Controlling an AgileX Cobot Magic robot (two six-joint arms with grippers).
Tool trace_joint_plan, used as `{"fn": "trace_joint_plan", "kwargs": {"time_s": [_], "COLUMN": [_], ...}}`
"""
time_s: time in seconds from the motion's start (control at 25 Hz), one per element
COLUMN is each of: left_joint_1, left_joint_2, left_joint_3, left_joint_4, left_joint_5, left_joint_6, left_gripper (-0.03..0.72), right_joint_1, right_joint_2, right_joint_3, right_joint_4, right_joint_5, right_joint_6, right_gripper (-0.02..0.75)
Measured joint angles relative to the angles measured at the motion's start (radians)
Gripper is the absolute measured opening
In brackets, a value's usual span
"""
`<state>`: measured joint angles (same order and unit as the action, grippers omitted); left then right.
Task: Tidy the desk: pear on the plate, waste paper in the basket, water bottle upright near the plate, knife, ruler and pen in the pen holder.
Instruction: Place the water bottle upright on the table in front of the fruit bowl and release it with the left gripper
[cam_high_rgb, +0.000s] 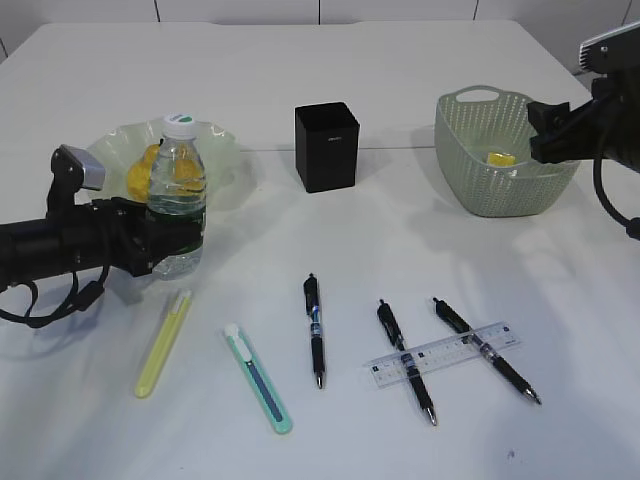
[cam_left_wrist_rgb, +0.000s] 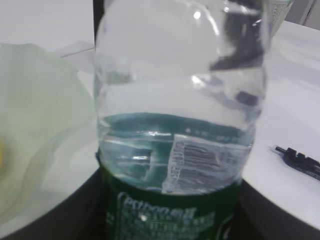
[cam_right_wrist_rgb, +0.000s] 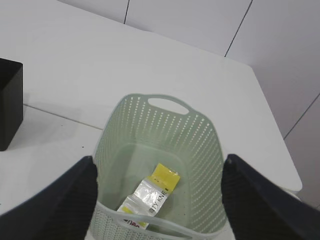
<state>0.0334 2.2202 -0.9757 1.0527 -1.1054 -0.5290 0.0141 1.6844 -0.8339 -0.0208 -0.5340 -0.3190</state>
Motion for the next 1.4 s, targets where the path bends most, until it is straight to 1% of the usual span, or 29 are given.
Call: {"fn": "trace_joint_plan", "kwargs": {"time_s": [0.64,1.12,1.4], "left_joint_1": [0.000,0.000,-0.002], "left_joint_2": [0.036,0.036,0.037], "left_joint_3": [-0.004,-0.004,-0.004], "left_joint_4": [-0.026,-0.027,-0.078], "left_joint_5": [-0.019,-0.019,-0.011], "left_joint_6": [0.002,0.002,0.002], "left_gripper": [0.377,0.377,0.377], "right_joint_1": [0.000,0.000,0.000], "right_joint_2": [0.000,0.000,0.000], "right_joint_3": [0.000,0.000,0.000], "right_joint_4": [0.000,0.000,0.000], "right_joint_5": [-0.005,-0.006,-0.006], "right_joint_6": [-0.007,-0.014,-0.016], "right_gripper": [0.571,0.571,0.571]}}
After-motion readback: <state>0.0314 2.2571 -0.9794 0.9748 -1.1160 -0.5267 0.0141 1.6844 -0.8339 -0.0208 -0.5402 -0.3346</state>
